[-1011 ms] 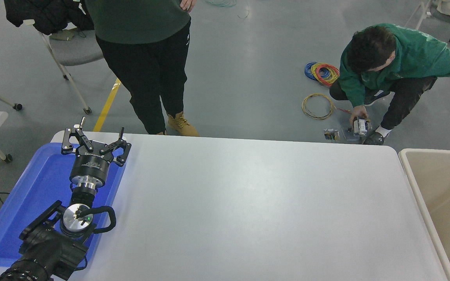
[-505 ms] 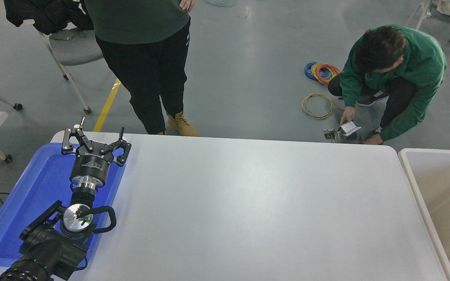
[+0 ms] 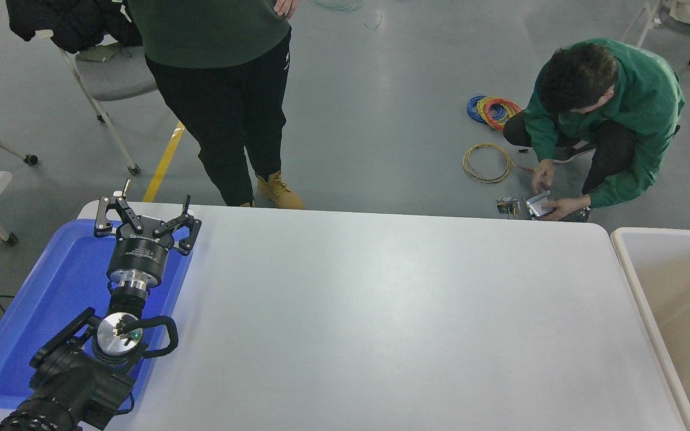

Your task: Pick up paper ball place in dustbin

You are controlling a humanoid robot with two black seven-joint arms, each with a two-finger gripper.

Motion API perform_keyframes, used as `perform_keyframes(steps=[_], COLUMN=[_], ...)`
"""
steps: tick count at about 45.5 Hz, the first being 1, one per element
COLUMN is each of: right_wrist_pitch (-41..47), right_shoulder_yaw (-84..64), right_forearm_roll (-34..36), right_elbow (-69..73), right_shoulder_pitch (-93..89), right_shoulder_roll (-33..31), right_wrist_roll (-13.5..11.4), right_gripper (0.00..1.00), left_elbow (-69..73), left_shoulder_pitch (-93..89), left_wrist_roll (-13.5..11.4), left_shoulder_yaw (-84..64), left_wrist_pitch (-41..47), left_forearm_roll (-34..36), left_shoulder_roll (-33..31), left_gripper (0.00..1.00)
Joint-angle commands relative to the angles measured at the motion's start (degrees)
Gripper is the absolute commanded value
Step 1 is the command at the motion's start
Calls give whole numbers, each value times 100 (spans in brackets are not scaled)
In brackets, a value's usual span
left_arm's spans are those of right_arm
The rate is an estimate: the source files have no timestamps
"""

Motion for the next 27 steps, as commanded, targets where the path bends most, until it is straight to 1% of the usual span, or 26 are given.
perform_keyframes(steps=[1, 9, 27], right_wrist_pitch=[-36, -19, 60], right_shoulder_yaw=[141, 150, 272], right_forearm_roll=[6, 6, 32], right_elbow=[-1, 43, 140], right_shoulder_pitch=[46, 186, 1452], right_shoulder_roll=[0, 0, 9], right_wrist_roll=[5, -4, -4], right_gripper=[99, 99, 100], left_elbow=[0, 0, 0], left_shoulder_pitch=[0, 0, 0], left_wrist_roll=[0, 0, 0], left_shoulder_yaw=[0, 0, 0], left_wrist_pitch=[3, 3, 3], left_forearm_roll=[0, 0, 0], left_shoulder_roll=[6, 6, 6], left_gripper=[100, 100, 100])
